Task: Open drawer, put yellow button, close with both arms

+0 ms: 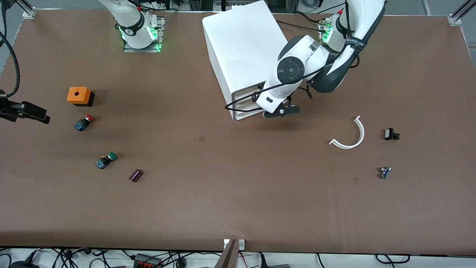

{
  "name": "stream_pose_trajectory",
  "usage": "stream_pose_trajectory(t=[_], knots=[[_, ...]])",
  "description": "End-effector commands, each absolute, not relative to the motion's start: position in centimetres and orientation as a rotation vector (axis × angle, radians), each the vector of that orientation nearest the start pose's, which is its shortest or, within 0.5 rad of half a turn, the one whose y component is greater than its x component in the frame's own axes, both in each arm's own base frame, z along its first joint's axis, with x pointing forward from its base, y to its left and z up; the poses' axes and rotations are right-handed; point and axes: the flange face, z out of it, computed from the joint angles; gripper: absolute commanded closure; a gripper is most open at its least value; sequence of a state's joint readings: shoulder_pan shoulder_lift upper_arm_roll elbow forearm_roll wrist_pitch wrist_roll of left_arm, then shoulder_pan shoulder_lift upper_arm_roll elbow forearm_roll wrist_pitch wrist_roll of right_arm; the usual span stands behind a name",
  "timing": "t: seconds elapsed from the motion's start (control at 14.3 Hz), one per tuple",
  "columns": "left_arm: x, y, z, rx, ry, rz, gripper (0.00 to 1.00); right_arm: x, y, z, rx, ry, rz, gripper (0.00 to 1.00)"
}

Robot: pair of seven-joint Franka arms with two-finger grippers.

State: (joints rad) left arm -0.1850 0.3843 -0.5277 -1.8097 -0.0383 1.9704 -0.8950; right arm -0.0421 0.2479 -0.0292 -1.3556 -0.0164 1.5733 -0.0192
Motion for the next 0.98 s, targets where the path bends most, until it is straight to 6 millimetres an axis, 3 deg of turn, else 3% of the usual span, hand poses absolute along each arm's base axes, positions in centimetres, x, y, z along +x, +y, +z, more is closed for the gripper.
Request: stream_pose_trajectory(t=[0.0, 0.21, 0.35, 0.49, 0.63, 0.91], knots=[[46.7, -38.9, 35.2, -3.116, -0.329, 0.428, 0.0, 61.1, -4.7, 57.8, -3.156, 0.076, 0.062, 0.0], [47.1, -38.6, 35.4, -3.123, -0.321, 0.423, 0.0, 58.8, -4.5, 56.8, -3.158, 0.069, -0.013, 0.0], [48.3, -37.8, 36.5, -3.132, -0.342, 0.389, 0.0, 58.3, -4.6, 56.8, -3.158, 0.062, -0.013, 0.0], [51.7, -35.1, 39.3, -3.105, -0.313, 0.259, 0.0, 58.2, -4.5, 56.7, -3.158, 0.048, 0.004, 0.0], [53.9, -32.6, 41.2, -3.069, -0.127, 0.22, 0.0, 58.1, -4.5, 56.7, -3.156, 0.048, 0.016, 0.0], [59.8, -21.5, 45.1, -3.065, 0.122, 0.245, 0.0, 57.7, -4.4, 56.6, -3.155, 0.048, 0.064, 0.0]])
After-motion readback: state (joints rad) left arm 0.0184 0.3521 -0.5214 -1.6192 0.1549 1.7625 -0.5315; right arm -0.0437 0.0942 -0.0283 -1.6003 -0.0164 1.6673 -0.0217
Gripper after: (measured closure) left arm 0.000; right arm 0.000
